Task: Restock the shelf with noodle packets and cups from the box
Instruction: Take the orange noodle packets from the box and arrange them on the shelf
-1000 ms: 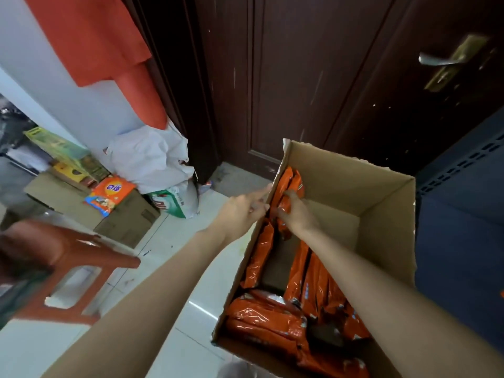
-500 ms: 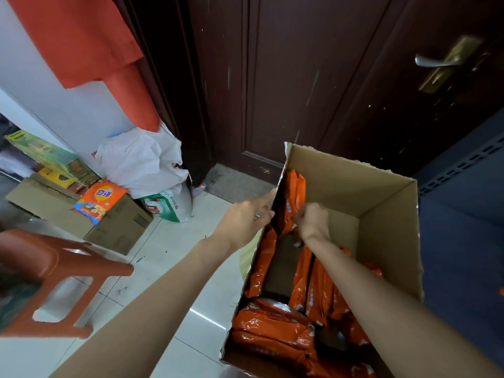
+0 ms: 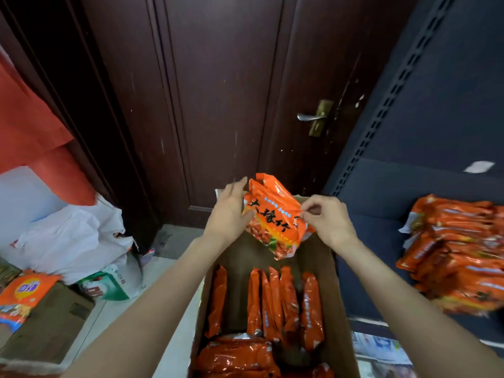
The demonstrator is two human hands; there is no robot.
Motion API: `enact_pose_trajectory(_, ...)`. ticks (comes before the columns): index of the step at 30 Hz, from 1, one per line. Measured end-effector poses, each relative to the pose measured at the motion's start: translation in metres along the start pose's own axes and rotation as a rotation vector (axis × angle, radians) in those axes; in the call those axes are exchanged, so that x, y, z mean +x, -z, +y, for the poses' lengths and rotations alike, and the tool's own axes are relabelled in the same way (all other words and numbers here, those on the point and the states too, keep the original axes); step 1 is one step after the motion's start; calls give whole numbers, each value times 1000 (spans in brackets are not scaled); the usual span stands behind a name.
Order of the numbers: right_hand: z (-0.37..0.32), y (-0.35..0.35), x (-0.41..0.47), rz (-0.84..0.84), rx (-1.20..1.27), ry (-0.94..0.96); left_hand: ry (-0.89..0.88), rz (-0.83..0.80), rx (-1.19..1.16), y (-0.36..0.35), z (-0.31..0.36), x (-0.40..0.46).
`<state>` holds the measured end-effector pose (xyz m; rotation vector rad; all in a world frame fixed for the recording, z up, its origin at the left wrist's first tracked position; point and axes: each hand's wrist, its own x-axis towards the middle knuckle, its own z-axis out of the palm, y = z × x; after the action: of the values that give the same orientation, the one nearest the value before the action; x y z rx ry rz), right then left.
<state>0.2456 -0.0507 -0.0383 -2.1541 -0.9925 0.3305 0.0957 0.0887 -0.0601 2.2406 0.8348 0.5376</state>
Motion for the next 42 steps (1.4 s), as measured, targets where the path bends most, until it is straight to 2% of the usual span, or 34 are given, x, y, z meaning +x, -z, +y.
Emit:
enact_pose_trajectory(3, 4, 48, -9, 53, 55, 53, -33, -47, -80, -7, 34, 15)
enact_pose_trajectory(7, 25, 101, -13, 150, 78, 84, -182, -155, -202, -28, 84, 30)
enact_pose_trajectory(10, 49, 133, -10, 202, 96, 91, -246, -133, -226, -51, 124, 39)
enact_pose_trajectory(14, 90, 171, 6, 242, 70, 103, -234, -55, -230, -90, 164, 54)
enact_pose_trajectory(20, 149, 201, 49, 153, 32, 94, -93, 18, -153, -159, 190, 81)
enact_pose_trajectory(28, 207, 202, 99, 12, -99, 33, 137, 50, -123, -234, 193, 107)
enact_pose_trajectory(33, 228, 200, 109, 2, -263, -7, 207, -32, -84, -265, 190, 114)
enact_pose_trajectory(36, 231, 197, 105, -17, -380, 67, 244, -58, -37, -275, 186, 116)
enact_pose_trajectory(42, 226, 189, 102, -118, -394, 108, 242, -129, -54, -271, 182, 121)
